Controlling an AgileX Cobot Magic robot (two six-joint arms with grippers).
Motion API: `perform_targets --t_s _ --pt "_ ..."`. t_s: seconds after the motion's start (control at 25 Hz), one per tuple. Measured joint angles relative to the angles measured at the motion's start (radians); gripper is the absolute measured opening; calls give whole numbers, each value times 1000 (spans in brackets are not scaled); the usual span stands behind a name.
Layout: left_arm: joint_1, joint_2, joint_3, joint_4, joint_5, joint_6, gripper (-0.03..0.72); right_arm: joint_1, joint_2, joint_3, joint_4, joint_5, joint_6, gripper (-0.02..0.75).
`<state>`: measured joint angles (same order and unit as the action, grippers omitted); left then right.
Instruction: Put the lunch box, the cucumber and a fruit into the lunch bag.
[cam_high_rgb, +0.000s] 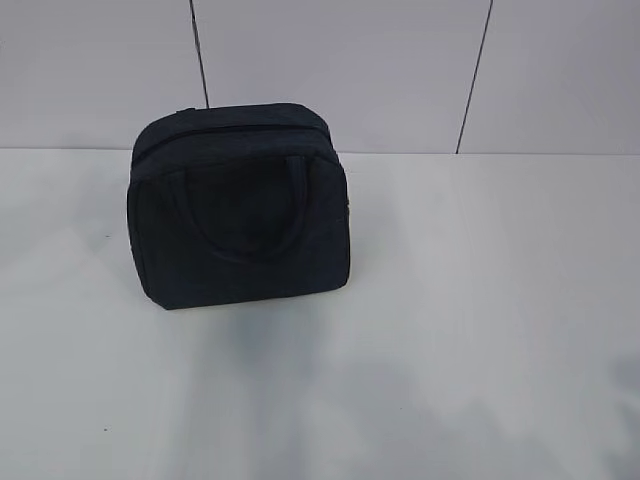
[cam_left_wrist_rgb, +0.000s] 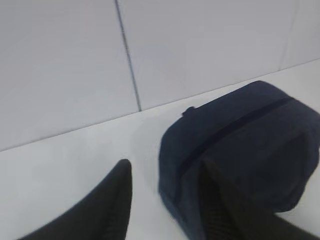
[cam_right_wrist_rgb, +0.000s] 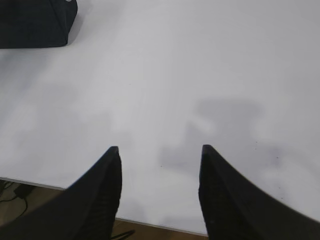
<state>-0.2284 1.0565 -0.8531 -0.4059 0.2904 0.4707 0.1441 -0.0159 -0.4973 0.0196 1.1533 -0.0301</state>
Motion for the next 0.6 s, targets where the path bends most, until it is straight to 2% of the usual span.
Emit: perform_targets --t_s 0.08,0.16,0.24,0.28,0.4,0.6 --pt "4 -60 0 332 49 -310 309 0 0 0 0 -1 0 403" --pt "4 -131 0 602 117 -563 309 0 0 0 0 -1 0 403" --pt "4 -204 0 800 186 -761 309 0 0 0 0 -1 0 403" --pt "4 -248 0 865 228 -807 309 0 0 0 0 -1 0 403" --pt "4 -382 -2 910 365 -872 309 0 0 0 0 -1 0 403" --pt "4 -647 -5 861 580 -889 309 0 0 0 0 -1 0 403"
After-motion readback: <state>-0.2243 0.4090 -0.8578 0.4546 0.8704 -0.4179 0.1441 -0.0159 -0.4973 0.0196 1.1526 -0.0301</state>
